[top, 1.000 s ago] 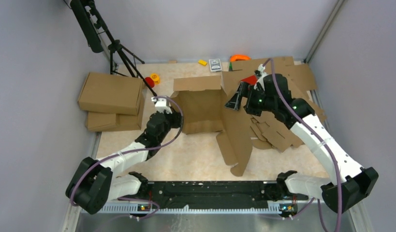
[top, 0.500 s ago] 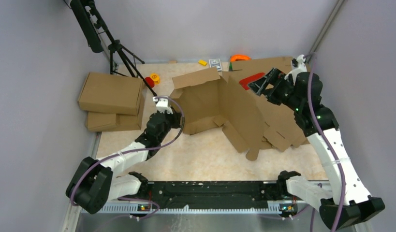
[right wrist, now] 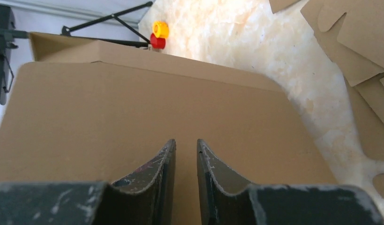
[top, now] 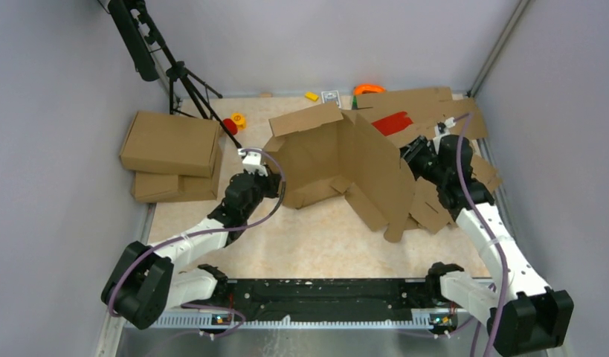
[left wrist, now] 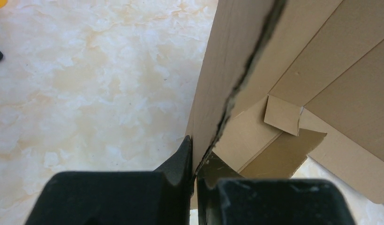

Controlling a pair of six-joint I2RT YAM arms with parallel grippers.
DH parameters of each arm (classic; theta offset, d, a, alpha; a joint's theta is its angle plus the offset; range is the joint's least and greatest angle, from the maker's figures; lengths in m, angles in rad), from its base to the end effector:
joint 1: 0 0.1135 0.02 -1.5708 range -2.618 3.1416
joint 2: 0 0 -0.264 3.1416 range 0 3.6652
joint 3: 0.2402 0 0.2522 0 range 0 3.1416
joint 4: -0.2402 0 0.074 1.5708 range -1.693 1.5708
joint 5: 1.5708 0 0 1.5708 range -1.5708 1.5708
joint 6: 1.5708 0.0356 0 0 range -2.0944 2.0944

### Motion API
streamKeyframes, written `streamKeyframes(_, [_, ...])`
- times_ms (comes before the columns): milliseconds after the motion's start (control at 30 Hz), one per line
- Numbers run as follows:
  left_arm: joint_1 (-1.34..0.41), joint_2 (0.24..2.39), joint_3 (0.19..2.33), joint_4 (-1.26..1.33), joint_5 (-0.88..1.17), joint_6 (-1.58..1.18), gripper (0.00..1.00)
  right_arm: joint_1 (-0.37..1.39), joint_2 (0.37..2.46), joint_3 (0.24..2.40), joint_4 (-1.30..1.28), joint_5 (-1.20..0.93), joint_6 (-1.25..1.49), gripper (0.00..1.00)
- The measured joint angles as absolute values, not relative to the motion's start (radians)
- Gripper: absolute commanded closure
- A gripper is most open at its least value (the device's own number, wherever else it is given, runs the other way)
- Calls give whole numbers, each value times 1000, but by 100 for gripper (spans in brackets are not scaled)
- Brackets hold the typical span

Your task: Fold the paper box

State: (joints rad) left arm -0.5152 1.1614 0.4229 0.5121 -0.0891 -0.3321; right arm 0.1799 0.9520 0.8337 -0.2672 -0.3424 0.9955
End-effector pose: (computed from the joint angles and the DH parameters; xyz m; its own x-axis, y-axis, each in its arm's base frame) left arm 0.2131 -0.1170 0.2106 -0.3201 -0.1919 -0.9277 0.3289 0.8958 -0.2988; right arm 0.2112 0.0506 0.3188 -0.5995 0.6943 -0.3982 0.0522 0.5304 0.8461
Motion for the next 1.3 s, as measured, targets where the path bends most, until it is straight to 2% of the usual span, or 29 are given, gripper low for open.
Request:
streamKeyframes(300, [-515,1172,423,524,-66,-295,98,180,1177,830,-241,-369,751,75])
streamKeyframes(467, [-515,1187,423,533,-54,-271,98,188,1265,825,-132,-389,621,94])
streamKeyframes(567, [-515,1193,425,540,-44,-263,98,222,1312,819,-62,-397,578,100])
streamKeyframes(967, [-515,1224,446,554,-1,-258,98,363,1260,599,78,-410,595,100])
streamKeyframes(1300, [-515,1253,458,583,70,-318,98,384,1251,559,114,-397,595,100])
